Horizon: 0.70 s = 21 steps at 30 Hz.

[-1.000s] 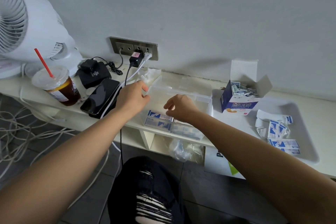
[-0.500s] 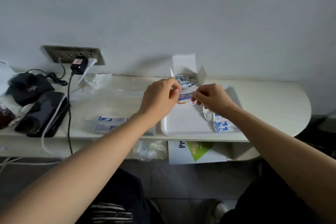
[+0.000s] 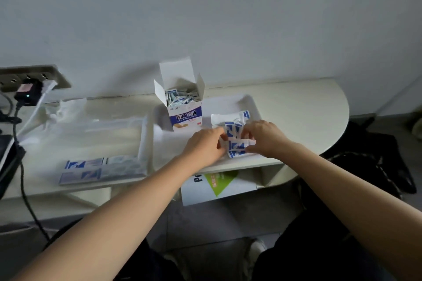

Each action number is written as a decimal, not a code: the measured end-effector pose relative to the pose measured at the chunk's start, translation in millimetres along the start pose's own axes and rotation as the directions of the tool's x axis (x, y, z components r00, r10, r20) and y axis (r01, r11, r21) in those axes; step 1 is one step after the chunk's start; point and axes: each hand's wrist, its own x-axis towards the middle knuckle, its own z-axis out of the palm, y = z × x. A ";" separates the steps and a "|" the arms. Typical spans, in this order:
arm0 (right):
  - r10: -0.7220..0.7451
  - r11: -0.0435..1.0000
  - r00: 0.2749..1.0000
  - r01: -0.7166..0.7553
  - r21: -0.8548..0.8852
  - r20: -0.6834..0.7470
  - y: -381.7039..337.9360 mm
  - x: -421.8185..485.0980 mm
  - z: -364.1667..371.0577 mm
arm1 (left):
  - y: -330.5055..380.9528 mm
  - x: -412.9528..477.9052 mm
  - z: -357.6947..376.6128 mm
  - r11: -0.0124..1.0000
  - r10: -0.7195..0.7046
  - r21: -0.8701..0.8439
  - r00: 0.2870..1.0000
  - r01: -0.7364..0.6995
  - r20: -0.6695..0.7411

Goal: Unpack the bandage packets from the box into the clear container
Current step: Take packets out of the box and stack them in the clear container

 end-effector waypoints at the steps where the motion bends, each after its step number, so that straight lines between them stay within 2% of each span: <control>1: -0.003 1.000 1.000 0.003 -0.009 0.015 1.7 0.1 -0.3 | 2.0 3.1 2.7 1.000 -0.012 0.004 1.000 0.012 -0.002; 5: -0.025 0.999 0.998 0.026 -0.022 0.053 1.9 -1.0 -2.2 | 4.8 14.1 7.9 0.993 -0.121 -0.015 0.991 0.120 -0.053; 10: -0.032 0.998 0.997 0.028 0.051 0.075 3.8 -4.4 -2.7 | 8.7 28.5 12.3 0.974 -0.225 -0.043 0.966 0.221 -0.129; 12: -0.041 0.996 0.995 0.034 0.079 0.086 4.1 -5.2 -5.1 | 10.2 32.5 12.4 0.966 -0.252 -0.080 0.961 0.244 -0.111; 17: -0.063 0.994 0.996 0.057 0.094 0.064 3.8 -3.3 -7.6 | 14.5 36.9 11.0 0.967 -0.240 -0.119 0.964 0.227 -0.112; 21: -0.054 0.996 0.993 0.046 0.073 0.108 1.9 -1.9 -5.0 | 13.7 38.2 14.5 0.976 -0.200 -0.109 0.975 0.189 -0.100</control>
